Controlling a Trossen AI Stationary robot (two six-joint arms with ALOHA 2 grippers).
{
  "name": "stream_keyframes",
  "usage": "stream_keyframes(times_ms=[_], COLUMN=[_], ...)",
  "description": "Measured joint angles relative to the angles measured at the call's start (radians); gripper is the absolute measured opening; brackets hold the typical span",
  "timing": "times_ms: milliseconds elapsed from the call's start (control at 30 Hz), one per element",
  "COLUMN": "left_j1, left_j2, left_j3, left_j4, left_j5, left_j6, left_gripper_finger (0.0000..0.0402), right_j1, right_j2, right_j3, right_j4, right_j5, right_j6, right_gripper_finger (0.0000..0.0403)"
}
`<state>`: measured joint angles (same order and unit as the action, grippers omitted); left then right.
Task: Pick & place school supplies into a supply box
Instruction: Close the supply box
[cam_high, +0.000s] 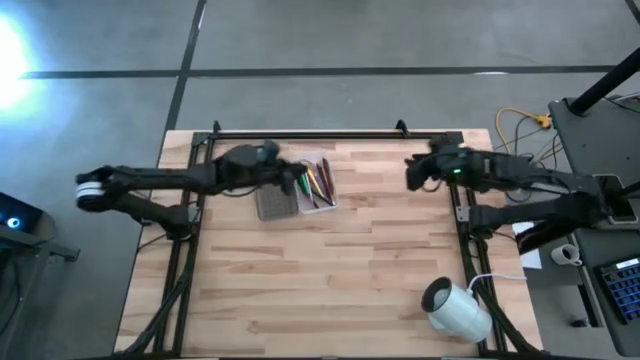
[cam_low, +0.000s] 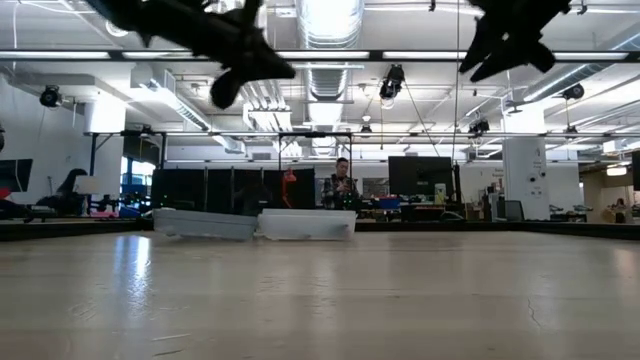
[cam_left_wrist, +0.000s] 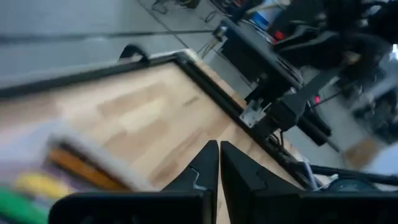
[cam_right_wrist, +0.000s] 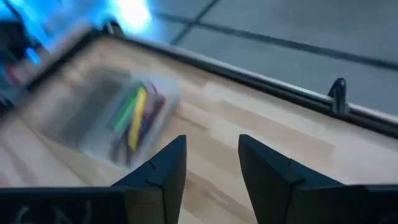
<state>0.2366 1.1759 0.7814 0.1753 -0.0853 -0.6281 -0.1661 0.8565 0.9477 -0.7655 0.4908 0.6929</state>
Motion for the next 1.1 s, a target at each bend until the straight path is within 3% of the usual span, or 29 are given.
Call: stream_keyframes(times_ms=[167,267,367,500,567,733,867,967,1100], left_j1=[-0.002,-0.002,-0.002,0.009,0.013,0.012,0.018,0.018,0.017], left_j2=[-0.195,-0.281,-0.364,-0.435,-0.464,-0.503,-0.499,-0.485,-0.449], left_j3=[-0.190,-0.277,-0.343,-0.405,-0.423,-0.436,-0.414,-0.347,-0.177], left_j4=[0.113,0.128,0.124,0.127,0.122,0.129,0.092,-0.101,-0.627], left_j5=[-0.014,-0.019,-0.019,-0.030,-0.046,0.010,0.003,-0.019,-0.112], left_j6=[-0.125,-0.160,-0.301,-0.258,-0.255,-0.288,-0.260,-0.257,-0.297], left_gripper_finger=[0.0000,0.0000,0.0000,0.0000,0.0000,0.0000,0.0001,0.0011,0.0034], right_j1=[0.002,0.001,0.001,0.005,0.008,-0.005,-0.019,-0.017,-0.018], right_j2=[-0.086,-0.084,-0.062,0.000,0.042,0.169,0.255,0.292,0.306], right_j3=[-0.013,-0.020,-0.021,-0.021,-0.021,-0.021,-0.021,-0.021,-0.021], right_j4=[0.069,0.100,0.129,0.159,0.193,0.260,0.247,0.263,0.271], right_j5=[0.019,0.076,0.088,0.079,0.045,-0.182,-0.199,-0.200,-0.206], right_j6=[0.031,0.020,0.022,0.065,0.072,0.077,0.110,0.117,0.140], right_gripper_finger=[0.0132,0.0132,0.0130,0.0127,0.0127,0.0127,0.0127,0.0132,0.0155])
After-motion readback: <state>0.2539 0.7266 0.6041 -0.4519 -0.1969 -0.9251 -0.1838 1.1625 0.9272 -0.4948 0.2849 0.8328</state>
